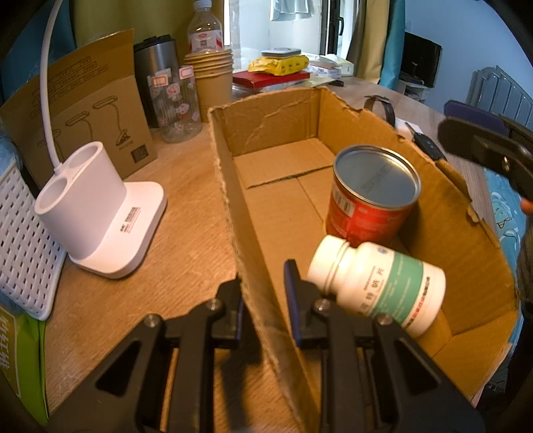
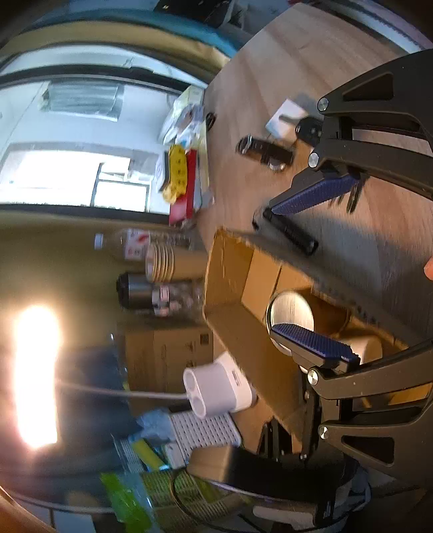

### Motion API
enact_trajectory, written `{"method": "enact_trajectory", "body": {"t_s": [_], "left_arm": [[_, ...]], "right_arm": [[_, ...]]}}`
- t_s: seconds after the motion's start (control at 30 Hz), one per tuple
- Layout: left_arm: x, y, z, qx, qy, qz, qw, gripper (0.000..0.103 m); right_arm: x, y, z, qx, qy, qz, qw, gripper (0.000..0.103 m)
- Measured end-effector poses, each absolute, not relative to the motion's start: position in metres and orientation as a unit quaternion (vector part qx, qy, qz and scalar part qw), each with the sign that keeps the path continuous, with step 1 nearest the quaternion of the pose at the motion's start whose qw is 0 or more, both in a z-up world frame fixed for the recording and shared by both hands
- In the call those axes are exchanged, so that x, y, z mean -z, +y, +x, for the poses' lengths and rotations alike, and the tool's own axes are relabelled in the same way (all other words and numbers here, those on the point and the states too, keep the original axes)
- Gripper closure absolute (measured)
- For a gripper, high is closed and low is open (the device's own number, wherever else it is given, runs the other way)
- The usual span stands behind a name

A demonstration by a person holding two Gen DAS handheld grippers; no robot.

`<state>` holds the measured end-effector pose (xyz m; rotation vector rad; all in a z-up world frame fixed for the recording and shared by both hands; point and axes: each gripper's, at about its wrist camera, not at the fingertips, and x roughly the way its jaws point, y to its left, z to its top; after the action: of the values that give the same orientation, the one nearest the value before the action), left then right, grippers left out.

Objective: Organize rigid objects
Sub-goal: 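Move the right gripper to the black key fob and grasp it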

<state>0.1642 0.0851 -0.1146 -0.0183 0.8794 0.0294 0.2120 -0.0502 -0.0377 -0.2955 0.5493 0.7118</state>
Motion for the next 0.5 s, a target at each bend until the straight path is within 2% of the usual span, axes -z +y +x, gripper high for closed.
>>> {"method": "enact_trajectory", "body": {"t_s": [0.5], "left_arm": [[0.115,0.085,0.164,-0.014,0.426,-0.009,0.905,0.081]], "right_arm": [[0.048,-0.109,0.247,-0.245,0.287,-0.099,0.921,0.032]]}}
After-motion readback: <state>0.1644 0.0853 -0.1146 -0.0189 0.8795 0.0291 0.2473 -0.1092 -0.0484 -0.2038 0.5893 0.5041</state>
